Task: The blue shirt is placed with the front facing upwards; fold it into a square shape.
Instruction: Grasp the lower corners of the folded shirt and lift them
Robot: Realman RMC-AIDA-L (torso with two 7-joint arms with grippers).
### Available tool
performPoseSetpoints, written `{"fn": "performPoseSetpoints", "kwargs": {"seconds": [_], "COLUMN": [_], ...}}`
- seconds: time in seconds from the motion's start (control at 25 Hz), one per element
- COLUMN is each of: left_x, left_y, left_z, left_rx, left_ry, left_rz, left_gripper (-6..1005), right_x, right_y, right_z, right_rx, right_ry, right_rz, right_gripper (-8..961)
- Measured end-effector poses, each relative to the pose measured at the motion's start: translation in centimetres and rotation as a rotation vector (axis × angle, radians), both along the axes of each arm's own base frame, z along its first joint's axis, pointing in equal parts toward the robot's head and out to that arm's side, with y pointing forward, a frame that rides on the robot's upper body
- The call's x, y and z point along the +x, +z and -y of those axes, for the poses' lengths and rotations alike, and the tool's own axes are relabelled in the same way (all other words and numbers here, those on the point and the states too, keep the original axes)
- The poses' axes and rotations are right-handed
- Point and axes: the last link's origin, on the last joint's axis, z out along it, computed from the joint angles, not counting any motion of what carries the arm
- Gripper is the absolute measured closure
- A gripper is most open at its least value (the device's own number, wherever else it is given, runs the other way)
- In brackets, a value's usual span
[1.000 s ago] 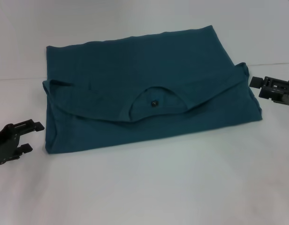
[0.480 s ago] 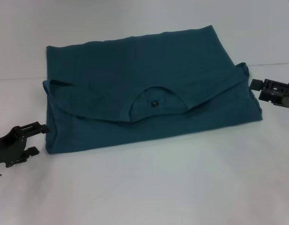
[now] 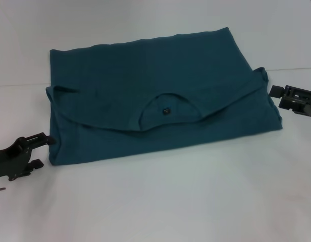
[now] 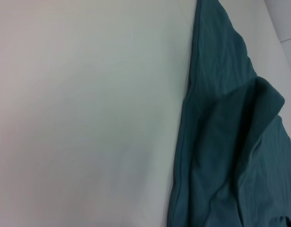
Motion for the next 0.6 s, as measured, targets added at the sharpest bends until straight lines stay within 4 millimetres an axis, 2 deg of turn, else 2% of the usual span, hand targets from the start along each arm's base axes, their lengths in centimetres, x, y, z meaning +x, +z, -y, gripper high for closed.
{"fn": "performPoseSetpoints", "kwargs": {"seconds": [0.6], "left_x": [0.65], "left_y": [-0.91], "left_z": [-0.52], "left_rx": [-0.022], "left_ry": [-0.008], "left_rz": [-0.002], "left_gripper": [175], "right_x": [0.21], "right_y": [-0.01], "right_z": [0.23], "right_rx": [0.001], "right_ry": [-0.008], "right_rz": [-0.005], "right_gripper": [98]}}
